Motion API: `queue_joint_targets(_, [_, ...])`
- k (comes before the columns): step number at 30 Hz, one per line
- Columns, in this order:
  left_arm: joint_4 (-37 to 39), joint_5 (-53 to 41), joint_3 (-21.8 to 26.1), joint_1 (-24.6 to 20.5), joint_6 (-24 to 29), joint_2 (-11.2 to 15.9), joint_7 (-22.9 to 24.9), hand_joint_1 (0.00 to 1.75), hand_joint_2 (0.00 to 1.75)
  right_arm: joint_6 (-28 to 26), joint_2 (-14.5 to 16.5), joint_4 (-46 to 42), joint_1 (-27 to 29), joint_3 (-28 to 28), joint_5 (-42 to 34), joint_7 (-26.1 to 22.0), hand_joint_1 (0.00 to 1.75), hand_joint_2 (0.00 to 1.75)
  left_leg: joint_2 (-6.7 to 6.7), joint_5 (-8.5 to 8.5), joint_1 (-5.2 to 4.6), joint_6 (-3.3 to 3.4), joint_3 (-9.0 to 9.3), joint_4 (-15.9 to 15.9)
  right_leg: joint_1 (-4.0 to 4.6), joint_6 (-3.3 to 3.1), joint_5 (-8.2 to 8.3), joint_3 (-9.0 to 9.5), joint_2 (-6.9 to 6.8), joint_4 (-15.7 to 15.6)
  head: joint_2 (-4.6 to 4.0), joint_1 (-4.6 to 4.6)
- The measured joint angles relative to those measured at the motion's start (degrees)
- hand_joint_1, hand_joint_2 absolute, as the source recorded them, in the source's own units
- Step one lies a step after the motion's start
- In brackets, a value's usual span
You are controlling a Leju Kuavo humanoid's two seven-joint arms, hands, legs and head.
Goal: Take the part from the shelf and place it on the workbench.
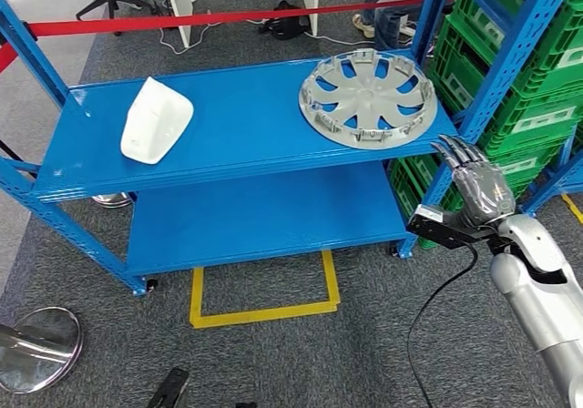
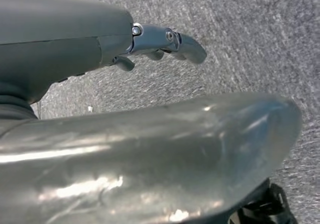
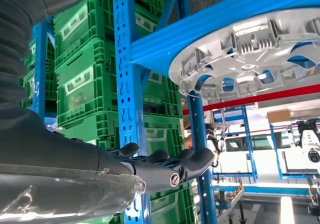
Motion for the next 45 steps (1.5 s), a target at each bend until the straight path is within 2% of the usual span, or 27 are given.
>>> queue_joint_targets(2, [0.0,0.0,0.0,0.0,0.0,0.0,0.0,0.0,0.0,0.0,0.0,0.0,-0.1,0.0,0.0,0.0,0.0,1.75,0.01,4.9,-0.04,0.44,2.94,-7.3,0.08,0.28,-0.61,0.86,0.06,0.0,0.0,-0.01])
queue_joint_targets(3, [0.0,-0.1,0.0,-0.1,0.0,0.0,0.0,0.0,0.0,0.0,0.0,0.0,-0.2,0.0,0.0,0.0,0.0,1.75,0.01,6.16,-0.06,0.65,4.43,-10.6,0.18,0.53,-0.92,1.1,0.12,0.0,0.0,0.0])
queue_joint_targets(5, [0.0,0.0,0.0,-0.1,0.0,0.0,0.0,0.0,0.0,0.0,0.0,0.0,-0.2,0.0,0.0,0.0,0.0,1.75,-0.03,6.44,-0.17,1.02,5.86,-13.8,0.31,1.14,-1.29,1.3,0.22,-0.1,0.0,0.06])
queue_joint_targets(7, [0.0,0.0,0.0,0.0,0.0,-0.1,0.0,0.0,0.0,0.0,0.0,0.0,-0.2,0.0,0.0,0.0,0.0,1.75,-0.1,6.14,-0.15,1.54,6.1,-14.3,0.21,1.79,-1.45,1.45,0.21,-0.5,0.0,0.12])
queue_joint_targets(9, [0.0,0.1,0.0,0.1,0.0,-0.1,0.0,0.0,0.0,0.0,0.0,-0.1,-0.3,-0.1,0.0,0.0,0.0,1.75,-0.14,6.01,0.06,2.2,6.6,-14.5,0.15,2.42,-2.46,0.87,0.06,1.1,0.0,0.38])
queue_joint_targets(10, [0.0,0.1,0.0,0.1,-0.1,-0.1,0.0,0.0,0.0,0.0,0.0,-0.1,-0.3,-0.1,0.0,0.0,0.0,1.75,-0.15,5.88,0.17,2.48,6.91,-14.7,0.13,2.66,-3.7,-0.41,-0.01,3.7,0.0,0.5])
queue_joint_targets(12, [0.0,0.2,0.0,0.1,-0.1,-0.2,0.0,0.0,0.0,0.0,0.0,-0.1,-0.2,-0.1,0.0,0.0,0.0,1.75,-0.15,5.46,0.15,2.82,7.3,-14.7,0.12,2.95,-6.71,-4.57,-0.06,11.4,0.0,0.74])
queue_joint_targets(13, [0.0,0.2,0.0,0.2,-0.1,-0.2,0.0,0.0,0.0,0.0,0.0,-0.1,-0.1,0.0,0.0,0.0,0.0,1.75,-0.16,5.21,0.13,2.88,7.55,-14.6,0.12,3.03,-7.51,-6.66,-0.07,14.7,0.0,0.76])
queue_joint_targets(14, [0.0,0.3,0.1,0.2,-0.1,-0.2,0.0,0.0,0.0,0.0,0.0,-0.1,0.1,0.0,0.0,0.0,0.0,1.75,-0.17,4.94,0.12,2.88,7.85,-14.6,0.12,3.05,-7.16,-7.83,-0.07,15.9,0.0,0.81])
queue_joint_targets(15, [0.0,0.3,0.1,0.3,-0.1,-0.2,0.0,0.0,0.0,0.0,0.0,-0.1,0.2,0.0,0.0,0.0,0.0,1.75,-0.18,4.61,0.12,2.82,8.31,-14.6,0.11,3.01,-5.55,-7.8,-0.08,14.8,0.0,0.81])
queue_joint_targets(17, [0.0,0.3,0.1,0.3,-0.1,-0.2,0.0,0.0,0.0,0.0,0.0,-0.1,0.2,0.0,0.0,0.0,0.0,1.75,-0.24,3.81,0.13,2.5,9.44,-14.6,0.07,2.88,-0.56,-5.05,-0.16,7.6,0.0,0.83])
queue_joint_targets(19, [0.0,0.3,0.1,0.2,-0.1,-0.2,0.0,0.0,0.0,0.1,0.0,-0.1,0.1,0.0,0.0,0.0,0.0,1.75,-0.33,3.15,-0.09,1.93,10.04,-14.6,0.11,2.56,1.93,-2.09,-0.19,1.3,0.0,0.81])
queue_joint_targets(23, [0.0,0.4,0.1,0.2,-0.1,-0.2,0.0,0.0,0.0,0.2,0.0,-0.1,0.1,0.0,0.0,0.0,0.0,1.75,-0.31,2.59,-0.27,0.79,10.1,-14.7,0.13,1.13,1.39,-1.33,0.01,-0.1,0.0,0.45])
queue_joint_targets(25, [0.0,0.4,0.1,0.1,-0.1,-0.2,0.0,0.0,0.0,0.3,0.0,-0.2,-0.1,0.0,0.0,0.0,0.0,1.75,-0.16,0.86,-0.23,0.13,8.7,-11.6,-0.07,0.47,1.19,-0.89,-0.05,-0.4,0.0,0.2])
queue_joint_targets(27, [0.0,0.4,0.1,0.1,-0.1,-0.2,0.0,0.0,0.0,0.4,0.0,-0.2,-0.3,0.1,0.0,0.0,0.0,1.75,-0.08,-2.25,-0.13,-0.22,4.45,-4.1,-0.08,0.06,0.82,-0.55,-0.13,-0.4,0.0,-0.04])
queue_joint_targets(28, [0.0,0.4,0.1,0.2,-0.1,-0.2,0.0,0.0,0.0,0.5,0.0,-0.2,-0.3,0.1,0.0,0.0,0.0,1.75,-0.08,-3.29,-0.11,-0.27,2.2,-0.5,-0.06,-0.04,0.64,-0.4,-0.15,-0.4,0.0,-0.01])
queue_joint_targets(29, [0.0,0.4,0.1,0.3,-0.1,-0.2,0.0,0.0,0.0,0.6,0.0,-0.2,-0.2,0.1,0.0,0.0,0.0,1.75,-0.07,-3.37,-0.1,-0.27,0.39,1.8,-0.05,-0.08,0.4,-0.17,-0.15,-0.4,0.0,-0.03])
queue_joint_targets(30, [0.0,0.4,0.1,0.3,-0.1,-0.2,0.0,0.0,0.0,0.7,0.0,-0.2,-0.2,0.1,0.0,0.0,0.0,1.75,-0.07,-2.23,-0.1,-0.2,-0.32,2.0,-0.04,-0.06,0.15,0.14,-0.12,-0.4,0.0,-0.03])
queue_joint_targets(31, [0.0,0.4,0.1,0.3,-0.1,-0.2,0.0,0.0,0.0,0.7,0.0,-0.2,-0.2,0.1,0.1,0.0,0.0,1.75,-0.06,0.03,-0.1,-0.08,0.13,-0.1,-0.04,0.01,-0.14,0.55,-0.09,-0.4,0.0,-0.02])
queue_joint_targets(33, [0.0,0.4,0.1,0.3,-0.1,-0.1,0.0,0.0,0.0,0.8,0.0,-0.2,-0.3,0.1,0.1,0.0,0.0,1.75,-0.03,5.23,-0.13,0.26,2.84,-7.4,0.04,0.33,-0.83,1.47,-0.03,-0.4,0.0,-0.03])
queue_joint_targets(34, [0.0,0.4,0.1,0.3,-0.1,-0.1,0.0,0.0,0.0,0.8,0.0,-0.2,-0.4,0.1,0.0,0.0,0.0,1.75,-0.03,6.68,-0.12,0.46,4.3,-10.9,0.16,0.58,-1.19,1.75,0.04,-0.3,0.0,-0.04])
queue_joint_targets(36, [0.0,0.4,0.1,0.2,-0.1,-0.2,0.0,0.0,0.0,0.8,0.0,-0.2,-0.5,0.1,0.0,0.0,0.0,1.75,-0.06,7.0,-0.19,0.85,5.63,-14.0,0.35,1.14,-1.64,1.96,0.14,-0.4,0.0,0.06])
queue_joint_targets(38, [0.0,0.4,0.1,0.2,-0.1,-0.2,0.0,0.0,0.0,0.8,0.0,-0.3,-0.5,0.1,0.0,0.0,0.0,1.75,-0.11,6.62,-0.13,1.4,5.93,-14.4,0.24,1.75,-1.9,2.14,0.12,-0.7,0.0,0.17])
queue_joint_targets(40, [0.0,0.4,0.1,0.2,-0.1,-0.2,0.0,0.0,0.0,0.8,-0.1,-0.3,-0.6,0.0,0.1,0.0,0.0,1.75,-0.14,6.41,0.07,2.11,6.42,-14.7,0.16,2.37,-3.15,1.25,0.0,1.4,0.0,0.4])
queue_joint_targets(43, [0.0,0.4,0.1,0.2,-0.1,-0.2,0.0,0.0,0.0,0.9,-0.1,-0.3,-0.4,0.0,0.0,0.0,0.0,1.75,-0.16,5.82,0.13,2.71,7.04,-14.7,0.13,2.84,-7.19,-4.72,-0.08,12.1,0.0,0.72])
queue_joint_targets(44, [0.0,0.4,0.1,0.3,-0.1,-0.2,0.0,0.0,0.0,1.0,-0.1,-0.3,-0.3,0.0,0.0,0.0,0.0,1.75,-0.17,5.58,0.13,2.74,7.25,-14.7,0.13,2.9,-7.63,-6.66,-0.08,14.8,0.0,0.74])
queue_joint_targets(45, [0.0,0.4,0.1,0.3,-0.1,-0.2,0.0,0.0,0.0,1.0,-0.1,-0.3,-0.1,0.0,0.0,0.0,0.0,1.75,-0.19,5.3,0.13,2.71,7.55,-14.7,0.12,2.91,-6.89,-7.66,-0.08,15.6,0.0,0.79])
